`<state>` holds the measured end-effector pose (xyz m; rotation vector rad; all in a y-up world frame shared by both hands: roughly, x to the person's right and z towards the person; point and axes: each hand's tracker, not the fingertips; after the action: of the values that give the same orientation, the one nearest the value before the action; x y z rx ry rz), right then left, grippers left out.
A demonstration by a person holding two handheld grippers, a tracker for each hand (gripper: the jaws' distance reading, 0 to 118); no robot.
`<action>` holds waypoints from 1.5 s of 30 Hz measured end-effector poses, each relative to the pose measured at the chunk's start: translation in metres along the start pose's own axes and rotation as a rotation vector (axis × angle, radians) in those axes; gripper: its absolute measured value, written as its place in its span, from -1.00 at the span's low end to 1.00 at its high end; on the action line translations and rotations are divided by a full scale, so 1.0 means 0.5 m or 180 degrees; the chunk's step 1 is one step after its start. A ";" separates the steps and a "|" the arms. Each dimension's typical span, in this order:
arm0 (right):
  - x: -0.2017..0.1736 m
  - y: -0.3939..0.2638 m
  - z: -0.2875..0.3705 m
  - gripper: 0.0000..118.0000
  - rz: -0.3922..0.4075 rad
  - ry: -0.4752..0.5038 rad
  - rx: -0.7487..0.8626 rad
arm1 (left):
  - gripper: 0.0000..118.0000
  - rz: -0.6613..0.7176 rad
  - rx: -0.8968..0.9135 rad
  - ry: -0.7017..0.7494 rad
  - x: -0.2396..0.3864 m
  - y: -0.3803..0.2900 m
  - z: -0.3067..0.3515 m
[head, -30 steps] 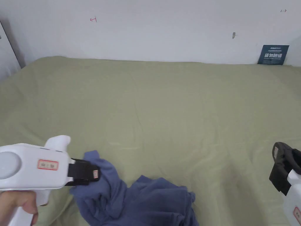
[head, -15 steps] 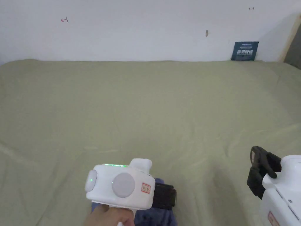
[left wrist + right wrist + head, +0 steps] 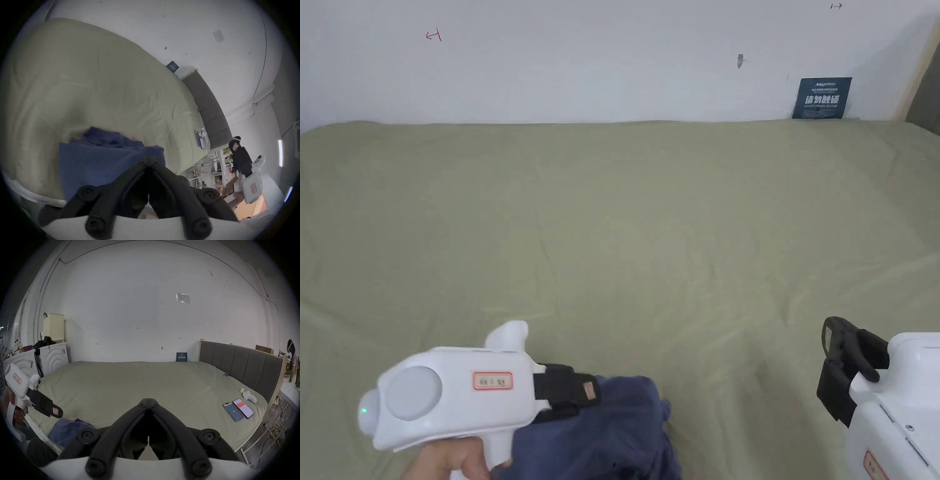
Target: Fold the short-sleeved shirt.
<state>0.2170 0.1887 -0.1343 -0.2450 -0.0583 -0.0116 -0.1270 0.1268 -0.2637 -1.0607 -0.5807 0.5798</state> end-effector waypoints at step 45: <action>-0.104 -0.344 -0.396 -1.00 -0.2940 0.3384 -0.3098 | 0.85 0.0344 -0.0582 -0.0620 -0.271 0.037 -0.027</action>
<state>0.1730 -0.0260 -0.2874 -1.1351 0.9214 -1.1035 -0.2169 0.0324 -0.3071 -1.2214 -0.7612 0.7407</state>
